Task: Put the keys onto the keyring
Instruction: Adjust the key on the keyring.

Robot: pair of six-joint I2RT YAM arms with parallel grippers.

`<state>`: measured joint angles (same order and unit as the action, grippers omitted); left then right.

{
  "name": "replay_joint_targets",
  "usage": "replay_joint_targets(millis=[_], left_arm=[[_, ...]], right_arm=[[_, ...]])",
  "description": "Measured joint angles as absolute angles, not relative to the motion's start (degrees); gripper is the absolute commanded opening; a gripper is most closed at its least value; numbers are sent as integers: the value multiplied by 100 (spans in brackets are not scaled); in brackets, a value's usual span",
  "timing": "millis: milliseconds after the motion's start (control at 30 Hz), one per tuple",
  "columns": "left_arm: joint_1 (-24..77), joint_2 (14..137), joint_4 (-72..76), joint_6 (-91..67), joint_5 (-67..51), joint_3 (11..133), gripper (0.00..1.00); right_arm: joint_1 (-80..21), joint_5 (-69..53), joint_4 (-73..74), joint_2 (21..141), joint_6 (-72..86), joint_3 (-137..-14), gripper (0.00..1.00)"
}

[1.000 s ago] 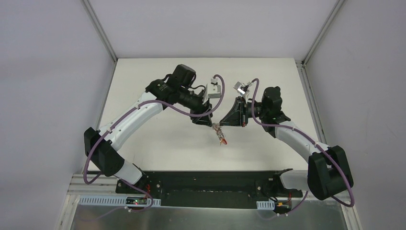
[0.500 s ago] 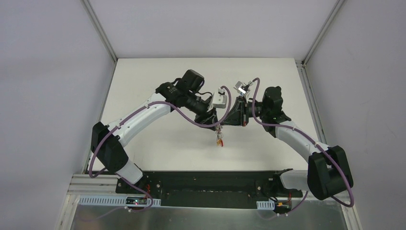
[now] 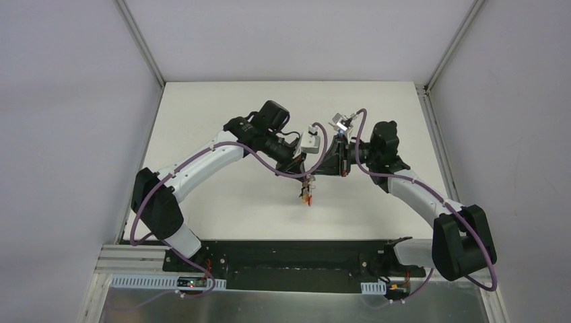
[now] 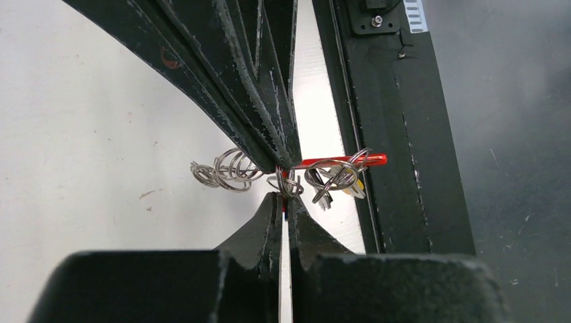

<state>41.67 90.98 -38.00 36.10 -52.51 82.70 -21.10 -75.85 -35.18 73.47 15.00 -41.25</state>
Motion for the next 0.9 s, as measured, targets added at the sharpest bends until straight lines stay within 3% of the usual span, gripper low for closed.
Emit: replay_joint_targets(millis=[900], left_arm=[[4152,9161,-2082,650,-5489,7557,0]], right_arm=[[-1929,-7373,-3837,7338,1651,-3975,0]])
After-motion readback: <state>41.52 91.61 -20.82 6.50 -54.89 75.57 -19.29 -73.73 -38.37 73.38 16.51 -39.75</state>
